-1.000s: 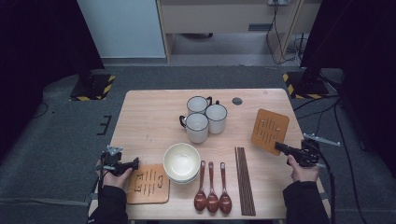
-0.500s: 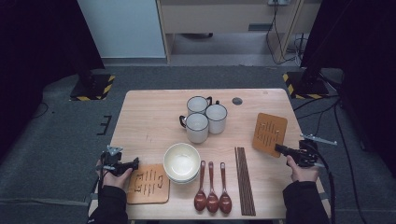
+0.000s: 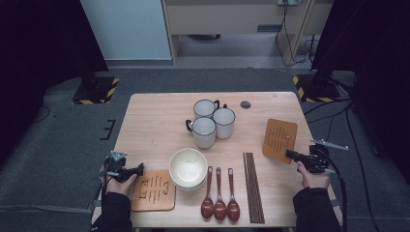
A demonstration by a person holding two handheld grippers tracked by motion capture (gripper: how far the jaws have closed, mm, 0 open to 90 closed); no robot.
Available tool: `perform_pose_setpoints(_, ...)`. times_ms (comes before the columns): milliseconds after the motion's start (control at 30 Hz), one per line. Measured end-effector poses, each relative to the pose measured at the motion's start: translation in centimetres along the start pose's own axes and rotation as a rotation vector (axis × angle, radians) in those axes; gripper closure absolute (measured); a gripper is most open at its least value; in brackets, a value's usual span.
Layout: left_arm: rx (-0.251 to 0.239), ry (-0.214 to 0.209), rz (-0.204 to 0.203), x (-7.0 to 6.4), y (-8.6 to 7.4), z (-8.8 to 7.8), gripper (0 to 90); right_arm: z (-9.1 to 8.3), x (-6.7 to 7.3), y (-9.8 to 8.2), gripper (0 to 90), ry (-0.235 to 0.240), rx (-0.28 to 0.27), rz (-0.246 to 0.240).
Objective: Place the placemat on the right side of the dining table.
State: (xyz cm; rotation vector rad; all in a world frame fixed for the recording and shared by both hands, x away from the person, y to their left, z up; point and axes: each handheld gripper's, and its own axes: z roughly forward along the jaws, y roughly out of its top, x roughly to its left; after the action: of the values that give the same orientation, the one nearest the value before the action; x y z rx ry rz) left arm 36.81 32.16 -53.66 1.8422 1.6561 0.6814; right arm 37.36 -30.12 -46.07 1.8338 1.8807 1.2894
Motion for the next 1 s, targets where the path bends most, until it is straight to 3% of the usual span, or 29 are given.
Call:
perform_pose_setpoints(500,0.000,0.000,0.000,0.0,0.0,0.0,1.3,0.3,-0.7,-0.3,70.8,-0.123,-0.029,-0.072)
perform_pose_setpoints(700,0.000,0.000,0.000,0.0,0.0,0.0,1.3,0.5,-1.6,-0.5,65.8,-0.144,-0.025,-0.068)
perform_pose_setpoints(867,0.000,0.000,0.000,0.0,0.0,0.0,1.2,1.0,-2.1,-0.8,59.4,-0.184,-0.009,-0.104)
perform_pose_setpoints(1000,0.000,0.000,0.000,0.0,0.0,0.0,1.3,1.3,-2.5,-1.0,56.2,-0.185,-0.011,-0.104)
